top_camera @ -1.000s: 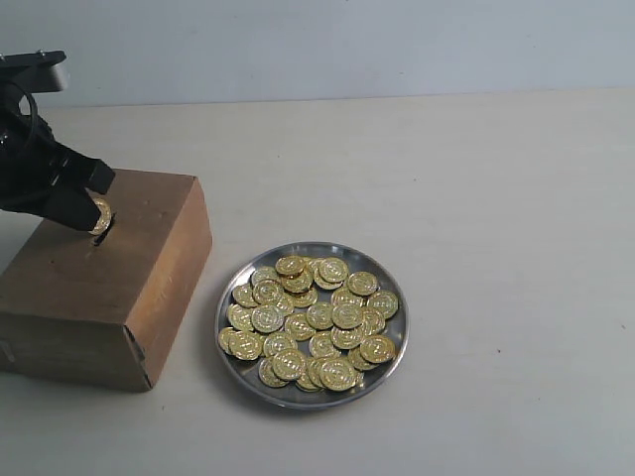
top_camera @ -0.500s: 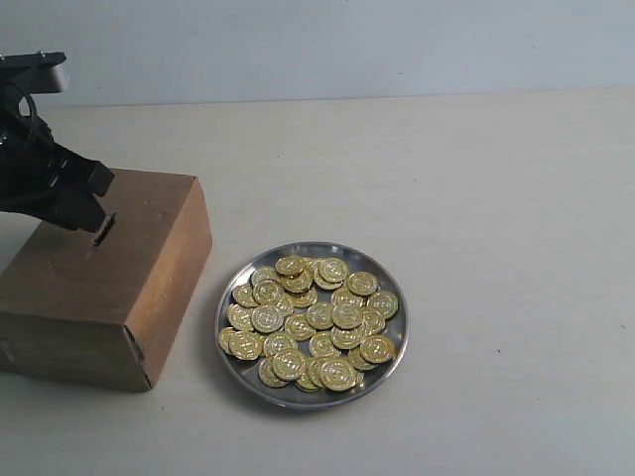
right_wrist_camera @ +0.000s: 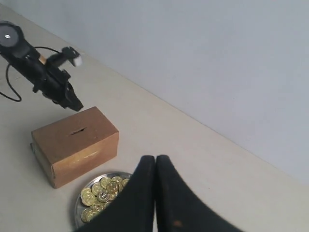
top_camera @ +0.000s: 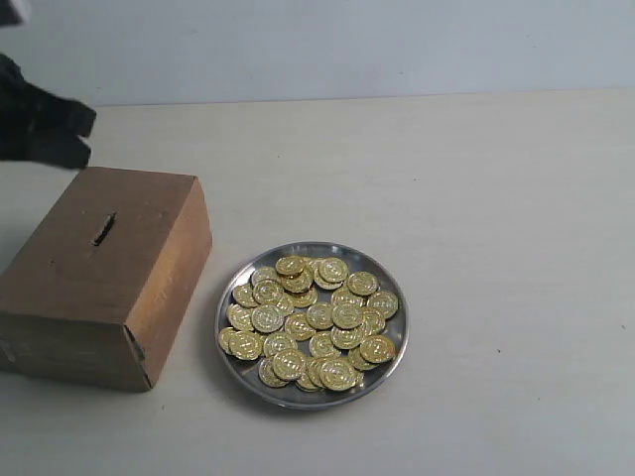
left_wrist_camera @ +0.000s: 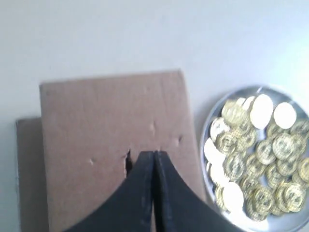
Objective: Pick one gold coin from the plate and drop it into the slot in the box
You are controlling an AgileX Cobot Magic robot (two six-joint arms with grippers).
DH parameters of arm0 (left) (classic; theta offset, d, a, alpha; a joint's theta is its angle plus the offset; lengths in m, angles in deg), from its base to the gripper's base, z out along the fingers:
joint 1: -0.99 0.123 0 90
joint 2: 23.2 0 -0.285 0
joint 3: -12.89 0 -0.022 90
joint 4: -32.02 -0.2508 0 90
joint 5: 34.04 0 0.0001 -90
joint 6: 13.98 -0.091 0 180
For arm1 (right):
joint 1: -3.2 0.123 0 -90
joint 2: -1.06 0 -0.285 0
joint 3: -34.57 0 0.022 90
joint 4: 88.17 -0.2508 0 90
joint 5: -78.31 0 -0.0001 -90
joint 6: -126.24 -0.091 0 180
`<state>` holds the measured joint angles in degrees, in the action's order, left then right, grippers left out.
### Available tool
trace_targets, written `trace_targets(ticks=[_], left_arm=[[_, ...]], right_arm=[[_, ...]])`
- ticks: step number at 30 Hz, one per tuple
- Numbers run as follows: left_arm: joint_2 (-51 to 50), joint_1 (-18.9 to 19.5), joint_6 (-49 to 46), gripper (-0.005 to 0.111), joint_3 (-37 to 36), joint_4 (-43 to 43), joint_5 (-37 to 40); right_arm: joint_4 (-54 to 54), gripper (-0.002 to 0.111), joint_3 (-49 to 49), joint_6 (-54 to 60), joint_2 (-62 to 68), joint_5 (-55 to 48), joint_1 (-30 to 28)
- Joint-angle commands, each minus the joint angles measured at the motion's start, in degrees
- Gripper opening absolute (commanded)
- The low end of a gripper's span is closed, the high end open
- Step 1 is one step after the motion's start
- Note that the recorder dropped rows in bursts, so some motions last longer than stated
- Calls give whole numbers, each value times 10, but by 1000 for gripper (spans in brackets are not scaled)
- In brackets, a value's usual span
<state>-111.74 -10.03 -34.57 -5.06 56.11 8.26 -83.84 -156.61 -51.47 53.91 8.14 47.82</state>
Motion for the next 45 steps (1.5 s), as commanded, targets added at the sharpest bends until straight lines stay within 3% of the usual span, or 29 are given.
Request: trace_targets(ticks=[1, 7, 14, 20, 33, 45], left_arm=[[146, -4, -71, 0, -53, 92, -73], [372, -4, -170, 0, -192, 208, -164], [590, -4, -236, 0, -335, 294, -177], [705, -4, -236, 0, -424, 321, -192], [744, -4, -241, 0, -552, 380, -281], [744, -4, -241, 0, -593, 370, -310]], right_arm=[[8, 0, 59, -17, -57, 30, -3], [5, 0, 261, -47, -168, 245, -3], [6, 0, 516, -133, -238, 489, -3], [-10, 0, 665, -160, -236, 633, -3], [-10, 0, 810, -158, -236, 772, -3], [-10, 0, 880, -142, -236, 778, -3]])
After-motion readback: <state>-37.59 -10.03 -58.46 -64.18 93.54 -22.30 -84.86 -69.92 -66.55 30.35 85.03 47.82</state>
